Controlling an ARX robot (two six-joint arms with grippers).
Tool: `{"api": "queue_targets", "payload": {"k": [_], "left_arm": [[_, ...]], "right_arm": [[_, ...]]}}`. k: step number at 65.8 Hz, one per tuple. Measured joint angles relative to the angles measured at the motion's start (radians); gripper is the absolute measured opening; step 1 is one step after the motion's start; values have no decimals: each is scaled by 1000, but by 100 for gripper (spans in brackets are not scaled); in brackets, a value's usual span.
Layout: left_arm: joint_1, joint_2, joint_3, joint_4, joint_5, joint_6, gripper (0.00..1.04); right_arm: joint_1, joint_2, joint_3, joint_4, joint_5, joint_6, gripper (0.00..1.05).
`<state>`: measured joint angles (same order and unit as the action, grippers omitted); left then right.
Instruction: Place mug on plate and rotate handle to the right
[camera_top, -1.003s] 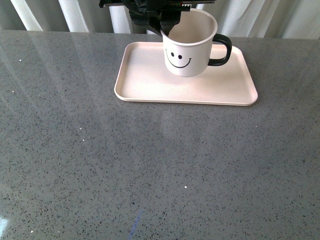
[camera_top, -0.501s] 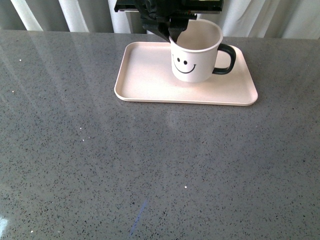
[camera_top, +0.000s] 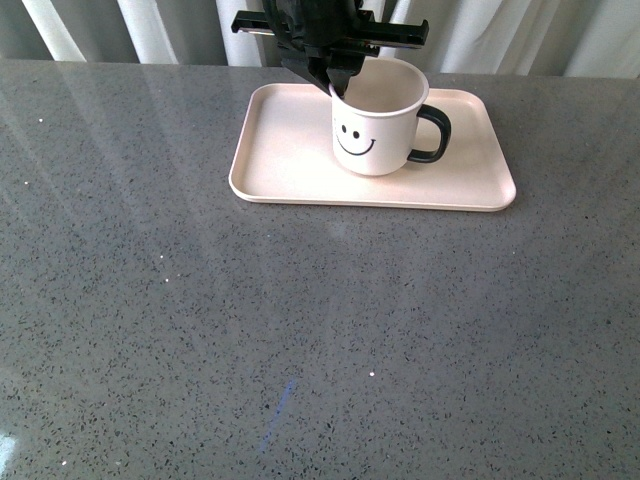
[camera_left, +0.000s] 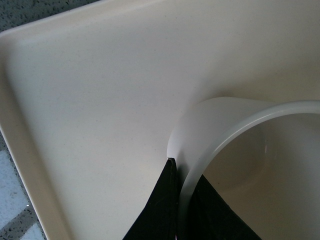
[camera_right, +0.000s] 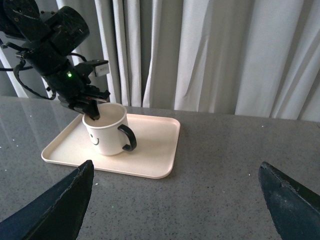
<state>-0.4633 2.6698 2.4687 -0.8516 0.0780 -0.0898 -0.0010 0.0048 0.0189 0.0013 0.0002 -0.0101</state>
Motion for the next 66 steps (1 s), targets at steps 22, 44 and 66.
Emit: {"api": "queue_targets", "payload": {"k": [22,44,66], "left_arm": [[-8,16,12,-16,27,41,2],[-10,18,21,-8,40,46,49],[13,-204,-269,233,21,70,96]], "right_arm": [[0,0,0,0,0,0,96],[0,0,0,0,0,0,96],[0,0,0,0,0,0,96]]}}
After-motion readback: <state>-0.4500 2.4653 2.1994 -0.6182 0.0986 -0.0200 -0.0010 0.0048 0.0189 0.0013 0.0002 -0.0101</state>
